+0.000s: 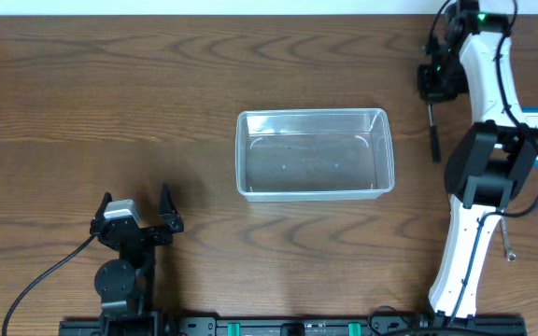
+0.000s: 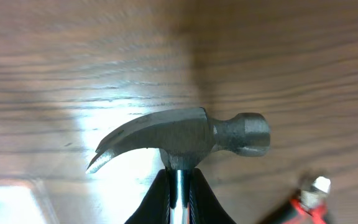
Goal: Pack container
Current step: 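Carry the hammer left and lower it into the container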
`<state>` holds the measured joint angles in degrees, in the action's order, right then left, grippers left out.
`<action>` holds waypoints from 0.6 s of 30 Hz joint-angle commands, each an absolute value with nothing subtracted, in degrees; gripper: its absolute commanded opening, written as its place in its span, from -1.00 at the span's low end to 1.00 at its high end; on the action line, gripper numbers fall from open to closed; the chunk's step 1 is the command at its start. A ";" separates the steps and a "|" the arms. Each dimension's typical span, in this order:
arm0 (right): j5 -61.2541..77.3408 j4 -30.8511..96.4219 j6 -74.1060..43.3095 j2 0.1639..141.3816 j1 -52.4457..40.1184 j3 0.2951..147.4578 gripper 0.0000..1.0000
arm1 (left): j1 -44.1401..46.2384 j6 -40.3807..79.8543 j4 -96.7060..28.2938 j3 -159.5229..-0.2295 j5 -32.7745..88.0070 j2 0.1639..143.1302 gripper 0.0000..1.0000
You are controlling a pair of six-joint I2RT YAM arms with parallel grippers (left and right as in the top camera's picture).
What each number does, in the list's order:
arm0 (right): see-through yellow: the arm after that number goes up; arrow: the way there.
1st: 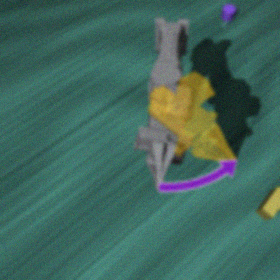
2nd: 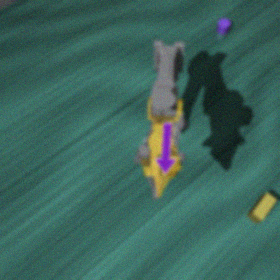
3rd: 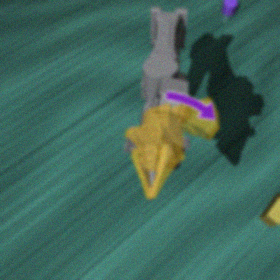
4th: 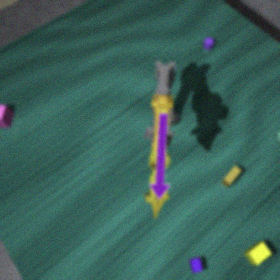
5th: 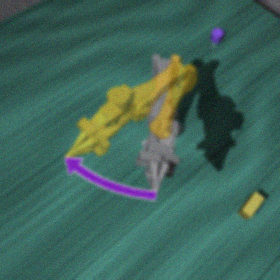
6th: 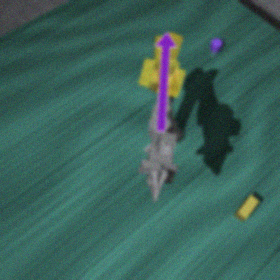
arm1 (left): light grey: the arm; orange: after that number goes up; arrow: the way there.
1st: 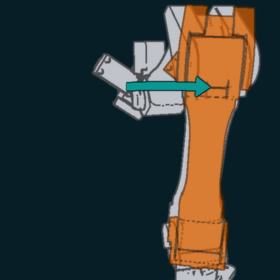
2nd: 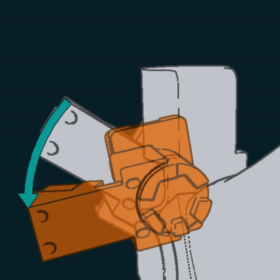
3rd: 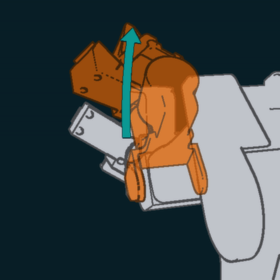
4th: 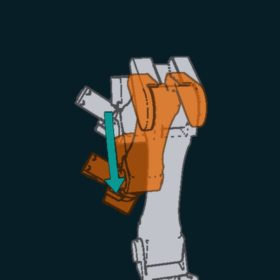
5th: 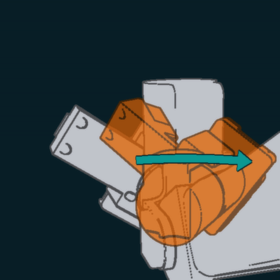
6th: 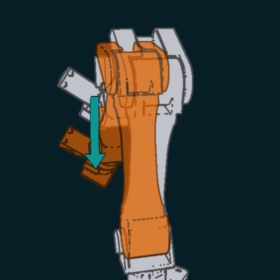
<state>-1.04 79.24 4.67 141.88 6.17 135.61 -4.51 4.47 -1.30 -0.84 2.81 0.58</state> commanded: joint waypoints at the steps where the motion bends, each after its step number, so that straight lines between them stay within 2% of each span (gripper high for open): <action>1: -0.95 80.64 7.68 135.00 5.48 140.38 -0.98 | -4.86 4.16 -3.99 -0.23 1.87 0.23 0.96; 10: 2.46 84.44 18.44 122.37 -1.52 141.08 -0.98 | -4.86 4.16 -4.01 -0.23 1.87 0.23 0.96; 18: 2.42 88.05 27.42 116.33 -14.48 141.08 -0.97 | -4.86 4.16 -3.99 -0.23 1.87 0.23 0.96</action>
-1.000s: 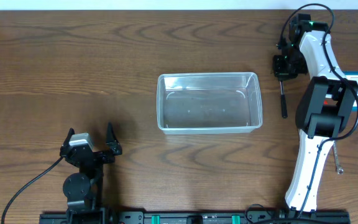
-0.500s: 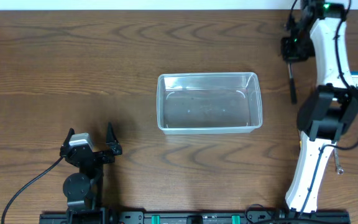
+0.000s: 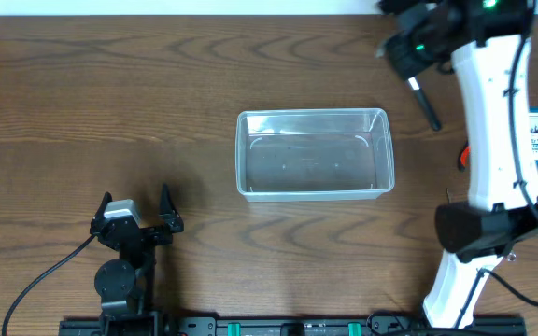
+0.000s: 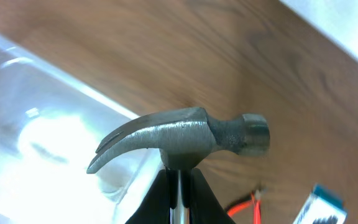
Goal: Pack container
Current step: 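Carry the hammer left and lower it into the container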
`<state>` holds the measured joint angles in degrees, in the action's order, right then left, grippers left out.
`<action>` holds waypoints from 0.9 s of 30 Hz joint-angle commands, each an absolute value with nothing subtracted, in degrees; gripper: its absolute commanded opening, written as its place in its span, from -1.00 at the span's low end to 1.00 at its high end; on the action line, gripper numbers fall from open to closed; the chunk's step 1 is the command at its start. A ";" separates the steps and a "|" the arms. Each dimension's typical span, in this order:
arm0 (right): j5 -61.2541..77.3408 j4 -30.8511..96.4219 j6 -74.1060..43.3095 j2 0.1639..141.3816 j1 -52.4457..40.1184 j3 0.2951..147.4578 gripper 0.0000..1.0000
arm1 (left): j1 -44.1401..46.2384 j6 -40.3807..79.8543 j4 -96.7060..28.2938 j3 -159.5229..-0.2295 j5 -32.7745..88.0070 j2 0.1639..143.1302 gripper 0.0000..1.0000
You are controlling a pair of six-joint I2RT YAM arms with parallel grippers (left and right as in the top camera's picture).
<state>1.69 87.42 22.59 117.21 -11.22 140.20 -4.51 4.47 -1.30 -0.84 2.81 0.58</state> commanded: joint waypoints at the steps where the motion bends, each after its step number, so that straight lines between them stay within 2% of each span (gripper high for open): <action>1: 2.44 88.86 28.23 116.36 -16.38 140.97 -0.97 | -4.86 4.16 -3.99 -0.23 1.87 0.23 0.96; 12: 2.42 91.18 35.05 117.30 -29.17 135.90 -0.98 | -4.86 4.16 -3.99 -0.23 1.87 0.23 0.96; 27: 5.02 88.77 37.32 117.32 -30.94 120.60 -0.97 | -4.86 4.16 -4.01 -0.23 1.87 0.23 0.96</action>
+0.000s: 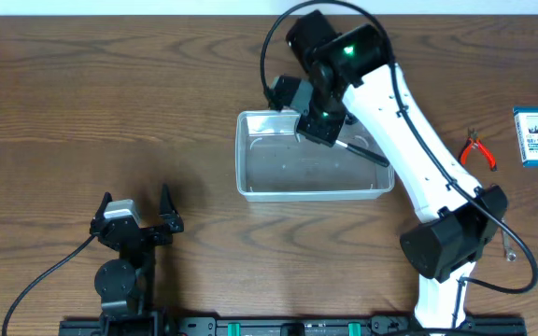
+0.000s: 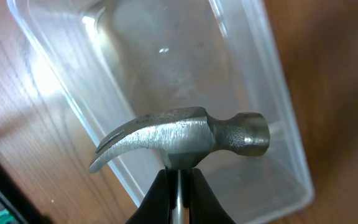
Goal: Pack container
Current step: 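Carry the hammer left and lower it into the container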
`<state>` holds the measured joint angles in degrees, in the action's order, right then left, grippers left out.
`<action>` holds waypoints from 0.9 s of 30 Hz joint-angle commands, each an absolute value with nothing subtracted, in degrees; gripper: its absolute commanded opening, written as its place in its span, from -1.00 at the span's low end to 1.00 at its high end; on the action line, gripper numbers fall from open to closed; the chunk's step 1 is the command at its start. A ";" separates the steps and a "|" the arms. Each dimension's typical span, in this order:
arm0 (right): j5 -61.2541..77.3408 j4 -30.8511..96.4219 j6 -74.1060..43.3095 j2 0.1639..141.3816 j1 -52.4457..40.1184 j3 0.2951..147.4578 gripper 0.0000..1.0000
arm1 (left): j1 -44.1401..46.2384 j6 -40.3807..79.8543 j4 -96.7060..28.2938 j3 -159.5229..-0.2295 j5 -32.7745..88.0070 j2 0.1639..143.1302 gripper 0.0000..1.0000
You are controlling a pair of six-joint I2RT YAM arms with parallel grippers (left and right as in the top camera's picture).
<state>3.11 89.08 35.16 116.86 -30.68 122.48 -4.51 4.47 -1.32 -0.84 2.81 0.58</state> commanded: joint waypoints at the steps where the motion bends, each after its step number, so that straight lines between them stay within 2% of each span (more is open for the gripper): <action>1: 5.26 88.73 37.41 117.32 -30.96 119.85 -0.97 | -4.86 4.16 -3.99 -0.23 1.87 0.23 0.96; 13: 10.17 87.13 43.88 117.32 -30.94 113.91 -0.97 | -4.86 4.16 -4.01 -0.23 1.87 0.23 0.96; 27: 9.43 77.30 43.81 117.34 -31.00 107.85 -0.76 | -4.86 4.16 -3.99 -0.23 1.87 0.23 0.96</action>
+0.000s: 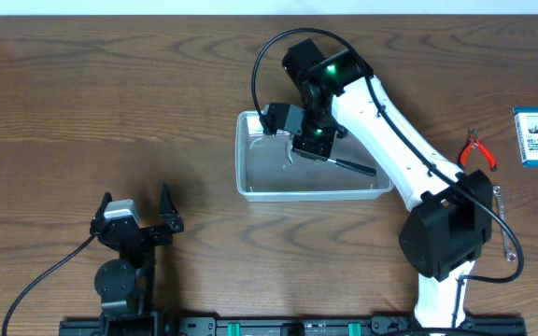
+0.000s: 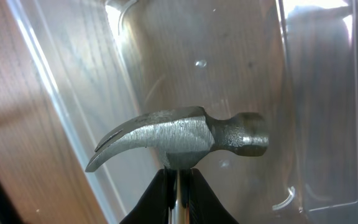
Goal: Pack container
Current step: 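Carry the hammer left and lower it into the container, then open the right gripper and move it toward the screwdriver and wrench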
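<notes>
A clear plastic container (image 1: 246, 182) sits mid-table, its inside showing in the right wrist view as container (image 2: 73, 118). My right gripper (image 1: 308, 145) hangs over the container's middle, shut on the shaft of a steel claw hammer (image 2: 179, 137). The hammer's black handle (image 1: 355, 167) slants toward the container's right end. The head hovers above the container floor; whether it touches is unclear. My left gripper (image 1: 136, 222) rests open near the front left, holding nothing.
Red-handled pliers (image 1: 479, 149) and a small blue-and-white box lie at the right edge of the table. A thin metal tool (image 1: 504, 219) lies beside the right arm's base.
My right gripper with the hammer has moved slightly down and toward the container's middle, and the container floor looks closer in the wrist view. The left arm is unchanged.
My right gripper held the hammer over the far right of the table, near the pliers. It then was at the back right, beyond the container's corner. Later it was above the container's back rim, and now it is inside the container's outline, lower.
</notes>
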`<state>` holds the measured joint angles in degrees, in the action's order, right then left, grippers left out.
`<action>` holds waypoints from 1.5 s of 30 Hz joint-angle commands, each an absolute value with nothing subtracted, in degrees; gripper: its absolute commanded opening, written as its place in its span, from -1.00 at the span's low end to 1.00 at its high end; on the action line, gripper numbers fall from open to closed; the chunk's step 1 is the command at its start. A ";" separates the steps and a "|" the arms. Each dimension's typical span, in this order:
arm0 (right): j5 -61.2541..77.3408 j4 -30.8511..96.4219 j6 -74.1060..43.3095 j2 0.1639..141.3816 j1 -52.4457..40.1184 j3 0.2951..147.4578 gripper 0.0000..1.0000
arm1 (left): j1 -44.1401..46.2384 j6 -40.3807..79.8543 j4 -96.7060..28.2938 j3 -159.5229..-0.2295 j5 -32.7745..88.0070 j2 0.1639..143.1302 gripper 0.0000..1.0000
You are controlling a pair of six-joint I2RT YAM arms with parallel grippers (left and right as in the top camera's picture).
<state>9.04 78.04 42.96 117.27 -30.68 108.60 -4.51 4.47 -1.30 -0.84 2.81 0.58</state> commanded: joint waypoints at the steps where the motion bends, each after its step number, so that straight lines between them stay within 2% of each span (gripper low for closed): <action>1: 9.28 76.93 43.81 117.34 -31.00 107.55 -0.75 | -4.86 4.16 -3.99 -0.23 1.87 0.23 0.96; 10: 8.80 73.91 43.75 117.34 -31.00 103.11 -0.70 | -4.86 4.16 -3.99 -0.23 1.87 0.23 0.96; 16: 8.80 72.38 41.98 117.34 -31.00 101.86 -0.81 | -4.86 4.16 -4.01 -0.23 1.87 0.23 0.96; 20: 8.05 70.96 39.55 117.34 -31.00 102.08 -0.73 | -4.86 4.16 -4.01 -0.23 1.87 0.23 0.96; 24: 5.63 70.70 34.52 117.32 -31.00 104.49 0.01 | -4.86 4.16 -3.99 -0.23 1.87 0.23 0.96; 25: 4.64 71.16 32.88 117.30 -31.00 105.95 0.27 | -4.86 4.16 -3.99 -0.23 1.87 0.23 0.96; 26: 3.92 71.72 31.66 117.25 -31.00 107.26 0.42 | -4.86 4.16 -3.99 -0.23 1.87 0.23 0.96; 28: 1.98 73.47 29.04 117.21 -30.98 110.72 0.87 | -4.86 4.16 -3.99 -0.23 1.87 0.23 0.96; 29: 0.71 74.67 27.24 117.21 -30.94 112.97 0.98 | -4.86 4.16 -4.01 -0.23 1.87 0.23 0.96; 37: -7.73 86.76 15.44 115.13 -28.10 128.92 0.98 | -4.86 4.16 -4.01 -0.23 1.87 0.23 0.96; 45: -7.25 95.66 5.72 105.82 -21.02 129.97 0.99 | -4.86 4.16 -4.01 -0.23 1.87 0.23 0.96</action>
